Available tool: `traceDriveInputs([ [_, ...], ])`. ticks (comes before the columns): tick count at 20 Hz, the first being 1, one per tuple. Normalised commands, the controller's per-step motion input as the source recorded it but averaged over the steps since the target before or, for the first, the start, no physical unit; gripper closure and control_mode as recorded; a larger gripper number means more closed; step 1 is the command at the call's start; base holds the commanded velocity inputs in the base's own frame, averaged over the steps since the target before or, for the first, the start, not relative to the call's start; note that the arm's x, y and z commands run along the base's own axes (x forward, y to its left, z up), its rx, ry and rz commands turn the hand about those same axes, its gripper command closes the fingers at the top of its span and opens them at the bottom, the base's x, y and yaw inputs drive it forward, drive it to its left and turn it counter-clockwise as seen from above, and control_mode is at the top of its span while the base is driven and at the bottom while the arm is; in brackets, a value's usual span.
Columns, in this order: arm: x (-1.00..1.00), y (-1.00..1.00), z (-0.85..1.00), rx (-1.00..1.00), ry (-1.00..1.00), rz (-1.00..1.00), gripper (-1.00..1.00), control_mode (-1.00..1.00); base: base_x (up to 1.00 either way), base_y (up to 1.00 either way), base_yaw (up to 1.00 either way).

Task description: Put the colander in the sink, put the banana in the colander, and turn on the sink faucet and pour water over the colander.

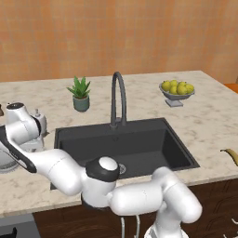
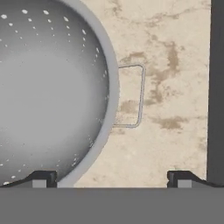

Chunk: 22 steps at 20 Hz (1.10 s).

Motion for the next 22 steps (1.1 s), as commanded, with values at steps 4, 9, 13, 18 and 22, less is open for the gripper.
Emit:
traceDriveInputs([
  [4, 0.3, 0.23, -0.31, 0.0, 0.0, 0.0, -1.0, -1.0, 0.0, 0.0, 0.0],
  [9, 0.22, 0.38, -0.22, 0.0, 0.0, -0.03, -1.0, -1.0, 0.0, 0.0, 0.0],
  [13, 0.15, 0.25, 0.0, 0.0, 0.0, -0.04, -1.0, -1.0, 0.0, 0.0, 0.0],
  [18, 0.07, 0.13, -0.12, 0.0, 0.0, -0.01, -1.0, -1.0, 0.0, 0.0, 0.0],
  [22, 0.0, 0.05, -0.26, 0.0, 0.03, 0.0, 1.0, -1.0, 0.0, 0.0, 0.0],
])
